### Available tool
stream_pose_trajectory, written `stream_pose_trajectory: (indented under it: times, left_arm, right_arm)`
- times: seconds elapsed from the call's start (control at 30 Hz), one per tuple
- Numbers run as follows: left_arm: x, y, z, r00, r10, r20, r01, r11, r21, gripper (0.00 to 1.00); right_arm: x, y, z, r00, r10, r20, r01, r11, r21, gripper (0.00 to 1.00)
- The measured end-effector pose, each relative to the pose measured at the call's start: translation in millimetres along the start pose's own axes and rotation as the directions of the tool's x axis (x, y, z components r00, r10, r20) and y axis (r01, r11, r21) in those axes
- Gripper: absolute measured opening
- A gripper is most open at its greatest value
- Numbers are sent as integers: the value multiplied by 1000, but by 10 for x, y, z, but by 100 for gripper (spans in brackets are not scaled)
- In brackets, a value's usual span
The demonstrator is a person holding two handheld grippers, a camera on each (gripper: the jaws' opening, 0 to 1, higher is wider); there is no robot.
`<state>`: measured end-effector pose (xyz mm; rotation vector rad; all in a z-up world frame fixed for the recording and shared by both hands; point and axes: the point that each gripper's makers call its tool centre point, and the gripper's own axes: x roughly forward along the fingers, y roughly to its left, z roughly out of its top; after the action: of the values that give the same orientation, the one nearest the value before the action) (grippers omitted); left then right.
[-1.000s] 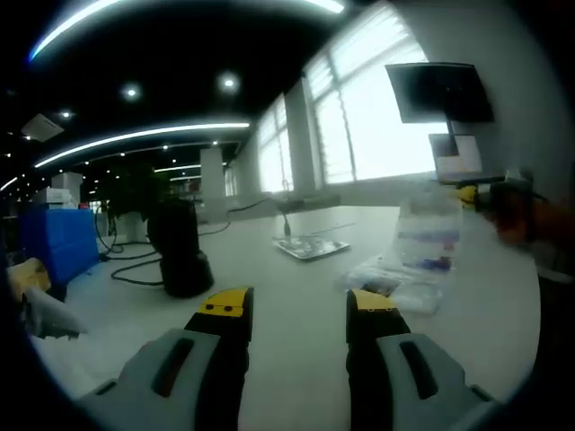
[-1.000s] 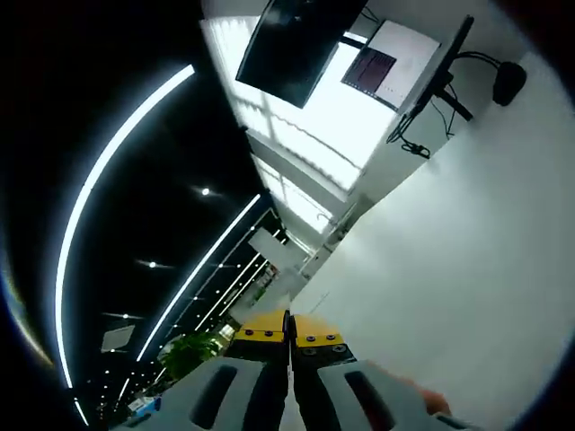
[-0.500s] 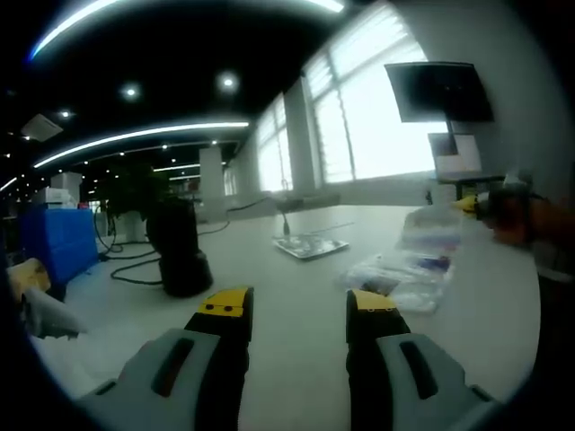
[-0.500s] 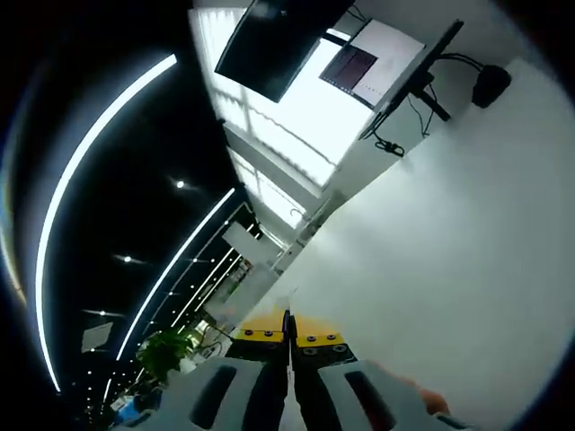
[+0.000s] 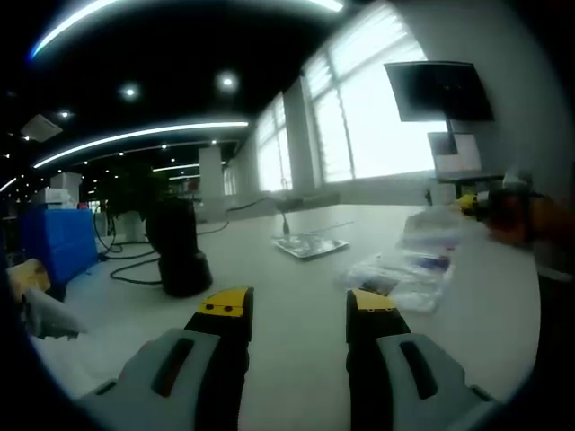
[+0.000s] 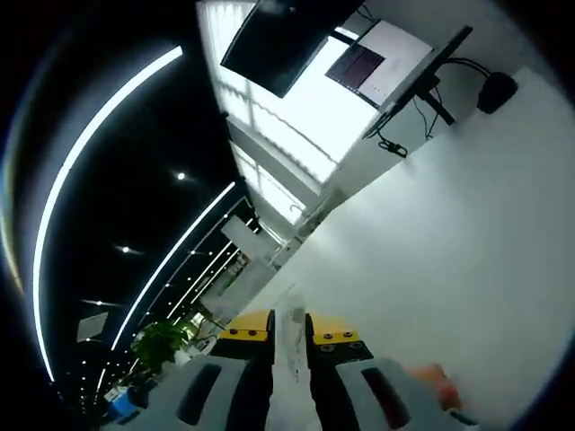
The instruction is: Clip sheet goods on table flip sheet goods clip sheet goods scan sheet goods put sheet goods back to table
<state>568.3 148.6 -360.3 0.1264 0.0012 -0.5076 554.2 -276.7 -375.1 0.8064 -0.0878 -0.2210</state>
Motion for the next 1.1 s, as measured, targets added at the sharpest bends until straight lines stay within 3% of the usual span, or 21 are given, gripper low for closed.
stream_pose_trajectory:
  times: [0.17, 0.3, 0.33, 0.63, 1.0, 1.07, 1.1]
  left_arm:
    - [0, 6, 1, 1000, 1, 2, -1, 1000, -2, 34]
    - [-1, 5, 5, 1000, 0, 4, 0, 1000, -3, 34]
    - [-1, 5, 7, 1000, -1, 6, 1, 1000, -4, 34]
    - [2, 13, -2, 1000, 2, 2, -2, 1000, -2, 34]
    - [-5, -2, 7, 1000, -1, 4, 1, 1000, 0, 34]
    - [-4, 0, 10, 1000, -2, 5, 2, 1000, -1, 34]
    - [-5, 1, 11, 1000, -1, 6, 1, 1000, -2, 34]
  right_arm:
    - [-2, 29, 4, 1000, 10, 2, -10, 999, -47, 17]
    - [23, 98, 24, 999, 49, -2, -49, 996, -71, 43]
    - [24, 121, 36, 998, 59, -5, -60, 994, -86, 46]
    - [30, 264, 151, 994, 108, 24, -102, 976, -192, 49]
    - [23, 174, 312, 993, 101, 63, -83, 967, -240, 50]
    - [38, 237, 322, 990, 133, 49, -113, 947, -299, 52]
    - [57, 310, 310, 986, 165, 35, -143, 926, -348, 54]
